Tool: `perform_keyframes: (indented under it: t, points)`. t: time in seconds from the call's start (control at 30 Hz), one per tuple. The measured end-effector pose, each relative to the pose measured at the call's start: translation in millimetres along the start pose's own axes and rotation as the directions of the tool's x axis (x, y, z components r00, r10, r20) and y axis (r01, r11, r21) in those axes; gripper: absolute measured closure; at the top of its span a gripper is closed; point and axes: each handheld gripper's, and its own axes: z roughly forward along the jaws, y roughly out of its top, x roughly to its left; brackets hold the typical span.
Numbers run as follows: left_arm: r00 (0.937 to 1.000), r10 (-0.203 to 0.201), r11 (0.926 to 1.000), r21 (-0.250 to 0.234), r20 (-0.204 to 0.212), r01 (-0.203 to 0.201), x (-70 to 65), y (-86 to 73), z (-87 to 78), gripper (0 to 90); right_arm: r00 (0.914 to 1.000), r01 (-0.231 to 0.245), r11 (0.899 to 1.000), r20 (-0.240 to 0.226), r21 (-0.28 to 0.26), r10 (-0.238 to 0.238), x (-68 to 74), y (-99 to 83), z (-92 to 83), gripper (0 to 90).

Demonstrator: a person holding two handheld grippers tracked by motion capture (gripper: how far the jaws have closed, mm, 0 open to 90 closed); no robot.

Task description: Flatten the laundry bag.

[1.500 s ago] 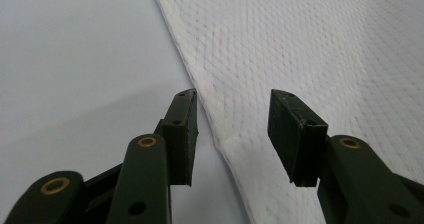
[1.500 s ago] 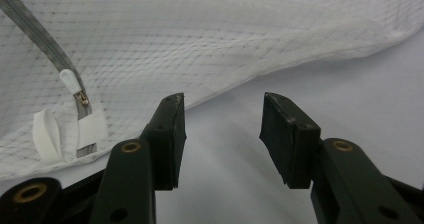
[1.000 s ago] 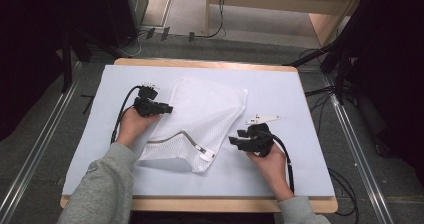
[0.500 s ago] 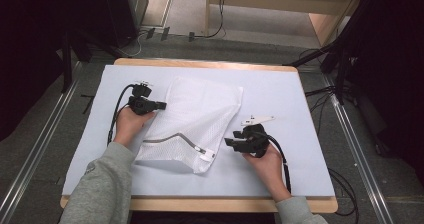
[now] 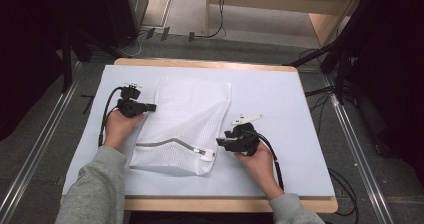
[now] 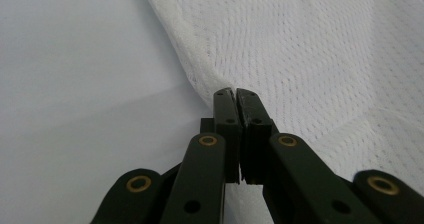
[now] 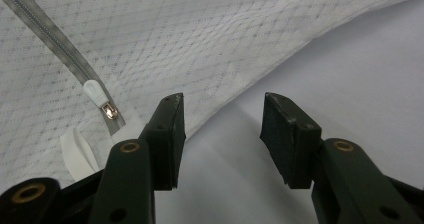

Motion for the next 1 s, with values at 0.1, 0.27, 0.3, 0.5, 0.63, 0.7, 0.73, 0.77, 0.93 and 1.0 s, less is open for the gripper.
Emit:
perform_keyframes:
  t: [0.1, 0.27, 0.3, 0.5, 0.63, 0.7, 0.73, 0.77, 0.93, 1.0]
  points:
    - [1.0, -0.006, 1.0, 0.0, -0.007, 0.006, 2.5, -3.7, -4.1, 89.5, 0.9999, 0.01, 1.0, -0.007, 0.008, -0.01, 2.6, 2.5, 5.0, 53.1]
    - [0.9998, -0.01, 0.9999, 0.005, -0.016, 0.01, 5.2, -10.2, -9.4, 89.5, 0.9994, 0.034, 0.999, -0.011, 0.021, -0.034, 5.1, 6.5, 13.1, 53.0]
    - [0.9998, -0.013, 0.9999, 0.005, -0.016, 0.013, 5.6, -11.6, -10.4, 89.5, 0.9995, 0.029, 0.999, -0.011, 0.03, -0.028, 5.9, 7.2, 14.9, 53.0]
    - [0.9996, -0.019, 0.9997, 0.014, -0.022, 0.02, 8.5, -19.3, -16.2, 89.4, 0.9986, 0.05, 0.998, -0.018, 0.049, -0.049, 10.7, 11.2, 24.7, 54.5]
    - [0.9993, -0.032, 0.9994, 0.01, -0.019, 0.032, 10.6, -23.4, -19.5, 89.3, 0.9947, 0.099, 0.993, 0.019, 0.064, -0.101, 17.5, 14.0, 28.2, 63.0]
    - [0.9992, -0.037, 0.9992, 0.011, -0.016, 0.038, 11.3, -25.4, -20.6, 89.2, 0.9903, 0.124, 0.989, 0.053, 0.074, -0.128, 19.5, 15.3, 29.0, 73.2]
    - [0.9992, -0.037, 0.9992, 0.011, -0.016, 0.038, 11.3, -25.4, -20.6, 89.1, 0.9903, 0.124, 0.989, 0.053, 0.074, -0.128, 19.5, 15.3, 29.0, 73.2]
    - [0.9991, -0.039, 0.9991, 0.012, -0.015, 0.04, 11.1, -26.0, -20.5, 89.2, 0.9928, 0.112, 0.991, 0.034, 0.074, -0.115, 17.6, 16.1, 29.4, 80.5]
    - [0.9992, -0.038, 0.9992, 0.012, -0.012, 0.038, 10.4, -25.8, -20.4, 89.2, 0.9937, 0.11, 0.989, 0.01, 0.1, -0.112, 15.8, 19.8, 28.1, 88.7]
    - [0.9993, -0.035, 0.9993, 0.011, -0.011, 0.036, 10.4, -25.5, -20.1, 89.2, 0.995, 0.097, 0.99, 0.015, 0.104, -0.099, 14.1, 21.0, 25.5, 89.2]
